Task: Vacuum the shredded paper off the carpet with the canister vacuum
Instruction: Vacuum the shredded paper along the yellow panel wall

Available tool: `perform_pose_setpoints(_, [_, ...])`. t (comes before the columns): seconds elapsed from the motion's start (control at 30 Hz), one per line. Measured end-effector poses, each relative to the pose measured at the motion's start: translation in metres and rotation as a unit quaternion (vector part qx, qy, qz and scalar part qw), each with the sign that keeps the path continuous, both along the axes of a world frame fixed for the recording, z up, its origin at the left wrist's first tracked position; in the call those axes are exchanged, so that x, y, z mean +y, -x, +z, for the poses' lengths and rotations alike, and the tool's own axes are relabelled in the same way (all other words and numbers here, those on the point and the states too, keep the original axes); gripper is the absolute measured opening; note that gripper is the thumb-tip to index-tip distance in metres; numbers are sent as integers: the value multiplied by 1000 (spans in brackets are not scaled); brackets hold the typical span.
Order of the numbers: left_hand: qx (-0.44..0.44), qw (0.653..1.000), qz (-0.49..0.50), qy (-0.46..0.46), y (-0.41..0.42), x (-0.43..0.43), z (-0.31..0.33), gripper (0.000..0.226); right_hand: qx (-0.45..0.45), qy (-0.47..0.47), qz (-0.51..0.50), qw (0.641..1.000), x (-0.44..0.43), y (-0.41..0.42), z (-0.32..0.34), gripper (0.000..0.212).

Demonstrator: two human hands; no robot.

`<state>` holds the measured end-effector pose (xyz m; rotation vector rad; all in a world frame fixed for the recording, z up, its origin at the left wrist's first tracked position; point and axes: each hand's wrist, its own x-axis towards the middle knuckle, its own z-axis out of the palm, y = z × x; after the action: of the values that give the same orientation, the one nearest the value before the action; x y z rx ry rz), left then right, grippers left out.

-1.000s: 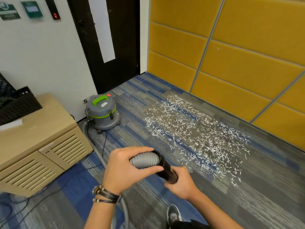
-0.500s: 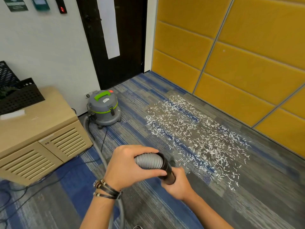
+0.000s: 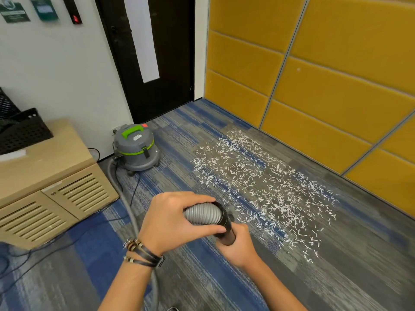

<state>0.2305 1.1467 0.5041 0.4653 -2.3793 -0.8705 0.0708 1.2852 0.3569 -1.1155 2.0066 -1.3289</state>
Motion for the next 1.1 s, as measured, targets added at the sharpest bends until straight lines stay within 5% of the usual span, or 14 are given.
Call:
perform_pose_setpoints(0.6, [16, 999, -27, -20, 74, 131, 10, 54, -35, 12, 20, 999, 142, 68, -1, 18])
perform_pose_setpoints(1.1, [67, 997, 18, 21, 65, 160, 35, 52, 16, 35, 34, 999, 162, 69, 34, 26])
